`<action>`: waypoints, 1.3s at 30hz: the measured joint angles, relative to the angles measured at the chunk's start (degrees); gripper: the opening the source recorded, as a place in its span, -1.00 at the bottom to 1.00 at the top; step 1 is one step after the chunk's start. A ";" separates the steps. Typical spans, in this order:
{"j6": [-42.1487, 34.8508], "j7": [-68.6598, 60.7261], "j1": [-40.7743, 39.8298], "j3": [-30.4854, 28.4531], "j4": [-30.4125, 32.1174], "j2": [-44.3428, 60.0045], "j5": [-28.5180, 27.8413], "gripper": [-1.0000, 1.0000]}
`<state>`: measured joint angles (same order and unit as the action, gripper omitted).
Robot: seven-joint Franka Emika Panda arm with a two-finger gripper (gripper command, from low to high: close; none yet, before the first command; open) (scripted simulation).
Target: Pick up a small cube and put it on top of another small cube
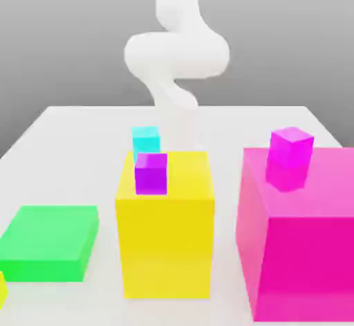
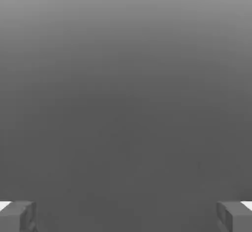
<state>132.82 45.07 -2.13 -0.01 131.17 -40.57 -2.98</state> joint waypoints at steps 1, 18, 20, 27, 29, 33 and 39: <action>0.46 -0.37 -0.80 -0.15 -0.26 2.27 -1.26 0.00; 7.84 -15.21 -11.27 -9.39 -4.29 37.76 -8.24 0.00; 8.97 -18.62 -13.49 -10.10 -4.68 41.84 -6.65 0.00; 12.83 -32.37 -20.46 -9.54 -6.05 55.80 1.65 0.00; 13.85 -36.58 -23.20 -8.65 -6.46 59.62 4.46 0.00; 17.56 -42.06 -27.74 -6.16 -7.71 67.45 8.35 0.00; 21.58 -42.99 -28.76 -5.10 -8.79 72.84 9.30 -1.00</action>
<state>154.39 2.08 -30.89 -5.12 122.38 32.26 6.33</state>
